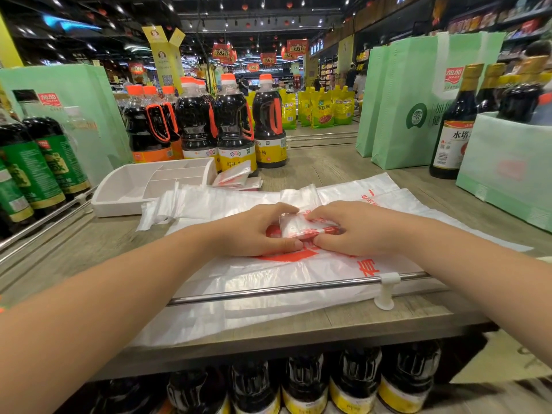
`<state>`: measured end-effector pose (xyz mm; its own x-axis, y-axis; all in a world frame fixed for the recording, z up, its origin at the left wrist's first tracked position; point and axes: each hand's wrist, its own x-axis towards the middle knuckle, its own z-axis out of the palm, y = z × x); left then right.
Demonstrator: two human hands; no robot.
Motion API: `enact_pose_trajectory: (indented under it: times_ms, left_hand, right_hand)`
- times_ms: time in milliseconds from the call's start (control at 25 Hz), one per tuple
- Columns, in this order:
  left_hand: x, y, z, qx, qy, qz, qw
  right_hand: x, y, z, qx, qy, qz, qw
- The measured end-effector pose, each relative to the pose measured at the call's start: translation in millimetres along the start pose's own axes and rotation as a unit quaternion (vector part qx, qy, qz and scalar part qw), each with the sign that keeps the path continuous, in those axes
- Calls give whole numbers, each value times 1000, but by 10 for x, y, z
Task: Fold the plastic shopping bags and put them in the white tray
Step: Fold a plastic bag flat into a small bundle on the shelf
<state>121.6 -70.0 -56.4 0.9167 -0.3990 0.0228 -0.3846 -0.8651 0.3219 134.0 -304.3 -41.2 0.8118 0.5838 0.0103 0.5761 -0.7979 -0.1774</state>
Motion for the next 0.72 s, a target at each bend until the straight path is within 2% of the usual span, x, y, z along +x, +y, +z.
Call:
enact_pose_trajectory:
  times_ms: [440,720]
  left_hand:
    - [-9,-3,6,47,5,12,999]
    - [-52,-28,13,-8,37,-3,999]
  right_hand:
    - [14,33,-1,25,53,-12,998]
    - [1,91,6,95,68,-5,993]
